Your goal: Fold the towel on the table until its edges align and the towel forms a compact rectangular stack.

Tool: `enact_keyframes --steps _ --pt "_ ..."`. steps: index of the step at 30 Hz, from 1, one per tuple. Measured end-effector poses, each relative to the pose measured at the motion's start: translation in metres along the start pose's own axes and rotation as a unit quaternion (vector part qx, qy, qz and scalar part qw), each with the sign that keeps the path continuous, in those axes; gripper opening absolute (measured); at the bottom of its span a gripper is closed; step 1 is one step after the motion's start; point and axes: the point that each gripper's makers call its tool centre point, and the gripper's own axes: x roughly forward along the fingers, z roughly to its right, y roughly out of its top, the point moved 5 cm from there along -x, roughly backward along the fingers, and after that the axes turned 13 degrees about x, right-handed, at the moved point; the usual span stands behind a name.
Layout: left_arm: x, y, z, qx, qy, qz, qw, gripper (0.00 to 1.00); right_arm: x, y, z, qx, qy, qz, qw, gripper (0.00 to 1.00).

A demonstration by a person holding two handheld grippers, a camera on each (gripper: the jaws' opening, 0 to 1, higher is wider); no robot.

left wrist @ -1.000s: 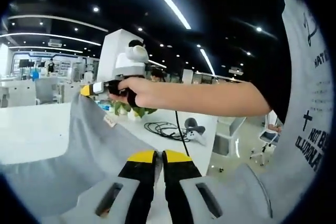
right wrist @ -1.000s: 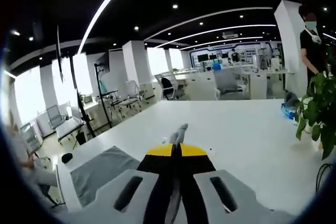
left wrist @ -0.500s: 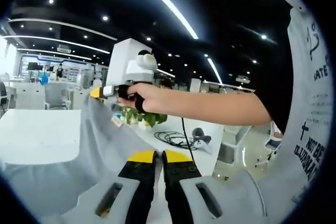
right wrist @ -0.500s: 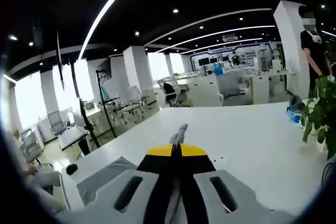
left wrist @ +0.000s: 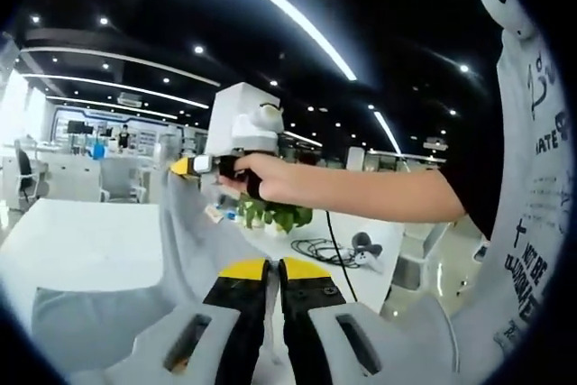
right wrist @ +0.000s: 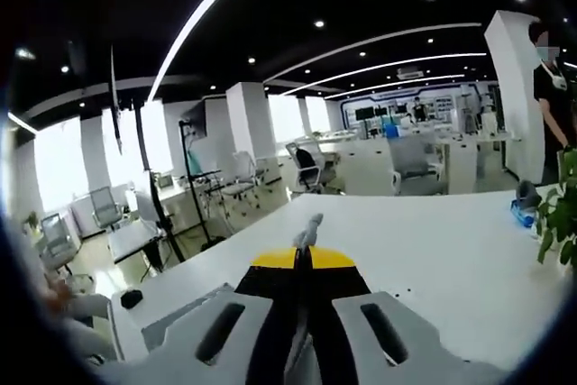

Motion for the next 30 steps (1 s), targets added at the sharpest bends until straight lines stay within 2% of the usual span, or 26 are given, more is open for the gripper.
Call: enact_keyframes --steps 8,11,12,16,21,30 --pt "-0.027 0.007 -0.014 0.000 0.035 0.007 0.9994 0.05 0.020 0.002 -0.030 -0.007 0.028 -0.004 0.9996 0.00" --pt "-0.035 0.006 -0.021 -0.009 0.044 0.007 0.9990 0.05 0.034 0.002 -0.044 -0.017 0.041 -0.009 0.9990 0.00" --pt "-0.038 0.006 -0.025 -0.008 0.057 0.006 0.9983 0.05 0.037 0.002 -0.047 -0.021 0.044 -0.010 0.9988 0.00" --pt "-0.048 0.008 -0.034 -0.010 0.076 0.008 0.9970 0.05 0.052 0.000 -0.064 -0.030 0.060 -0.014 0.9977 0.00" --pt "-0.063 0.002 -0.044 -0.009 0.092 -0.004 0.9957 0.05 0.071 -0.005 -0.076 -0.032 0.071 -0.021 0.9967 0.00" --pt "-0.088 -0.008 -0.062 -0.019 0.122 -0.018 0.9922 0.05 0.087 -0.017 -0.089 -0.037 0.082 -0.032 0.9954 0.00"
